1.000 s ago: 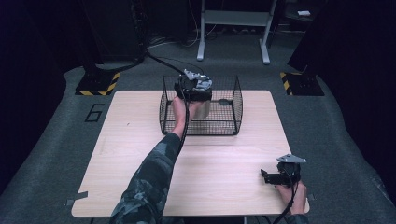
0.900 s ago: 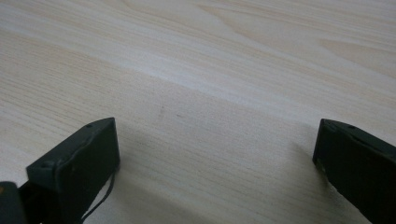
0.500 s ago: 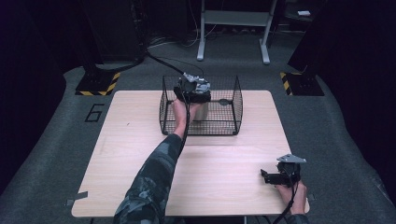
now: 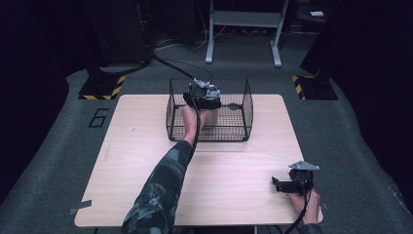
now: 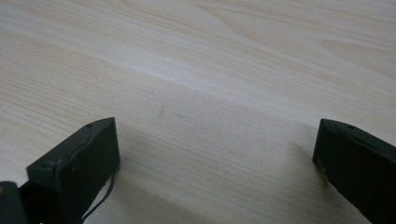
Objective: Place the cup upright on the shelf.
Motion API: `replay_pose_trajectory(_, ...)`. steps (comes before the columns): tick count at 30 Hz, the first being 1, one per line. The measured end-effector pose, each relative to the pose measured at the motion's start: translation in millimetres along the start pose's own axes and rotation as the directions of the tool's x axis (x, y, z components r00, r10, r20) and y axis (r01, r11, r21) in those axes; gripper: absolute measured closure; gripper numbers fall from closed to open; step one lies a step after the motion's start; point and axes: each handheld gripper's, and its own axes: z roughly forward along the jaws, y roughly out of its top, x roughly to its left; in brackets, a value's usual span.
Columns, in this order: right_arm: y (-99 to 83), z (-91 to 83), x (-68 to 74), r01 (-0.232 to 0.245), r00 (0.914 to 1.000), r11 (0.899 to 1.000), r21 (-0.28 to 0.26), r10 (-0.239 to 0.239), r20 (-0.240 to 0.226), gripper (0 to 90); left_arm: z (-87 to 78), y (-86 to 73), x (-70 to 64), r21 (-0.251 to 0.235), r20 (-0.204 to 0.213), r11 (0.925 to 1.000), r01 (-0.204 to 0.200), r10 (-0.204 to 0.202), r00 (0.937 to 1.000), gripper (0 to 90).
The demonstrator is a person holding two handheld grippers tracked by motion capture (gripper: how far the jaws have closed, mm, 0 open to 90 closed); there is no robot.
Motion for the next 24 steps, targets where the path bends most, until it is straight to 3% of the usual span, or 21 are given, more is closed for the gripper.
replay_pose_trajectory(13, -0.1, -0.1, 0.1, 0.0, 1.0, 1.0, 0.002, 0.0, 0.001, 0.1, 5.8, -8.7, -1.8, 0.011, -0.009, 0.9999, 0.003, -0.003, 1.0, 3.8)
replay_pose_trajectory(24, -0.3, -0.1, -0.1, 0.002, 1.0, 1.0, -0.002, -0.002, 0.0, 0.1, -3.5, -15.5, -0.4, 0.021, 0.007, 0.9987, -0.047, 0.047, 0.9989, 3.7)
